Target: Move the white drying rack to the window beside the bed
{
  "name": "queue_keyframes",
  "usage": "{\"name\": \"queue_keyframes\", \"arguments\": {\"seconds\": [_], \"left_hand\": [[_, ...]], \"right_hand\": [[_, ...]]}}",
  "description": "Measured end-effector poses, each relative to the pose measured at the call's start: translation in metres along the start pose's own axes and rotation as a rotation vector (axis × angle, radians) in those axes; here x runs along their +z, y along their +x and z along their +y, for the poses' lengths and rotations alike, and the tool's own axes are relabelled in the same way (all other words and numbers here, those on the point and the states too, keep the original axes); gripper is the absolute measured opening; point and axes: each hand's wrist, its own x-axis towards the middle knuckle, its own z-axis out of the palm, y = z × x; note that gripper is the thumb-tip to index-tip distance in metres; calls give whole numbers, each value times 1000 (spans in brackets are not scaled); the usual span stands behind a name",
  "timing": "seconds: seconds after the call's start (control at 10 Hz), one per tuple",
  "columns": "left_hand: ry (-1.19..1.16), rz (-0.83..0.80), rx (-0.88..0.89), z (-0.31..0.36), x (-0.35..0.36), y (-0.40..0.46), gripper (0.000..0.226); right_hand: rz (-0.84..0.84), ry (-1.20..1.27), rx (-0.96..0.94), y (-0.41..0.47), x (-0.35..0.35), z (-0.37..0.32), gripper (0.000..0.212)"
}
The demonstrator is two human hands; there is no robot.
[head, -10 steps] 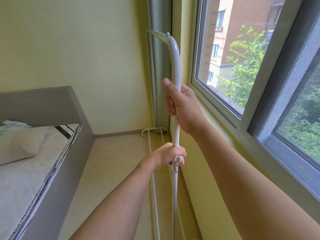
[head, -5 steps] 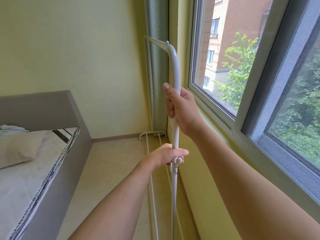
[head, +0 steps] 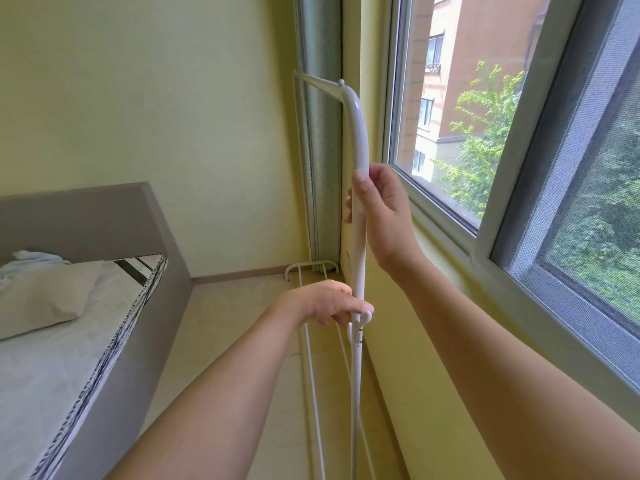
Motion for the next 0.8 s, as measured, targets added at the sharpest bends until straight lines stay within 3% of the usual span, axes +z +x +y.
{"name": "queue_keyframes", "arguments": {"seconds": [0.3,0.5,0.7,0.8], "left_hand": [[104,49,23,-8,-19,-6,23],[-11,391,222,-9,-41,-19,10],[-51,549,302,7,-64,-46,12],[-89,663,436,26,-87,-73,5]], "right_hand": [[86,-134,92,-6,-10,10,33],[75,-151,175,-5,-15,13,32],[81,-109,228,-2,-18,1,31],[168,-39,162,7,-26,-26,16]]}}
